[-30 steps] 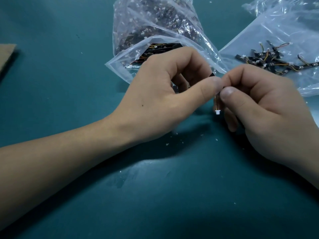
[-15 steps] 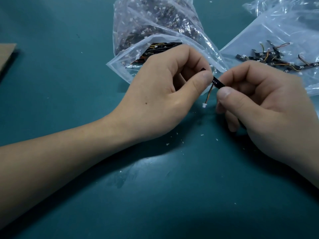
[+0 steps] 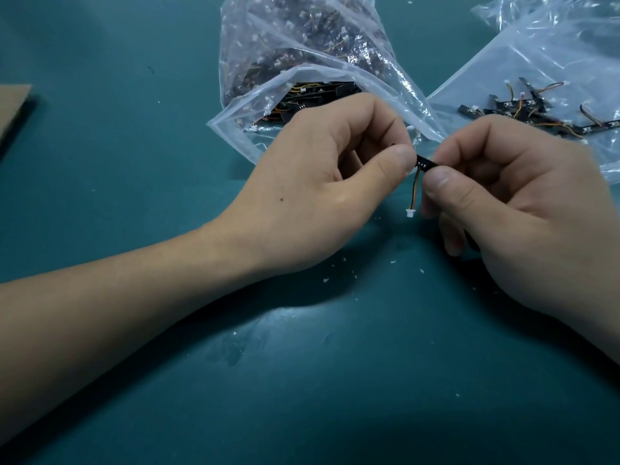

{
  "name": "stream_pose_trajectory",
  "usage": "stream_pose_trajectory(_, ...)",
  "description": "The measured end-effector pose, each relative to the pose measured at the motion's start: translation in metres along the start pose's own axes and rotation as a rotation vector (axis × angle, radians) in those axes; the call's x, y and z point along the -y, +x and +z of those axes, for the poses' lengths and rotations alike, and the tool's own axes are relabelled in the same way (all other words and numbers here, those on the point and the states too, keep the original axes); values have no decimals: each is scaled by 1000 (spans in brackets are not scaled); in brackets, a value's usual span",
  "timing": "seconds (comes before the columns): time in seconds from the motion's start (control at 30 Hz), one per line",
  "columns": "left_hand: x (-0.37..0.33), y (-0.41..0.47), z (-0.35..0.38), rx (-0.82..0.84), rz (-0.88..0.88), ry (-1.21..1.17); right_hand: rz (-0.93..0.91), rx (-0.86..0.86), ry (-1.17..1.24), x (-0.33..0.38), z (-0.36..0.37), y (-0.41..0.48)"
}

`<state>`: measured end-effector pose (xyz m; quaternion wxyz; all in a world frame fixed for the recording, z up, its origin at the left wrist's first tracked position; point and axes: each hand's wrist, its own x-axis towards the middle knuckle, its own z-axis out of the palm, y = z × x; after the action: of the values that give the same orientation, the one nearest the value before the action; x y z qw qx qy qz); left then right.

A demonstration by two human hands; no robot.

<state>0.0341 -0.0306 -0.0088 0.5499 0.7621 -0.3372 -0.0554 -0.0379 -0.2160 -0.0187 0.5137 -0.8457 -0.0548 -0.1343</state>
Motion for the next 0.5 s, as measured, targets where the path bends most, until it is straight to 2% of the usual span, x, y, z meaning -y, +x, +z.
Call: stream_pose_trajectory(0.5,-1,1,-1,25,10,-8,-6,19,-2,-1,-1,-1)
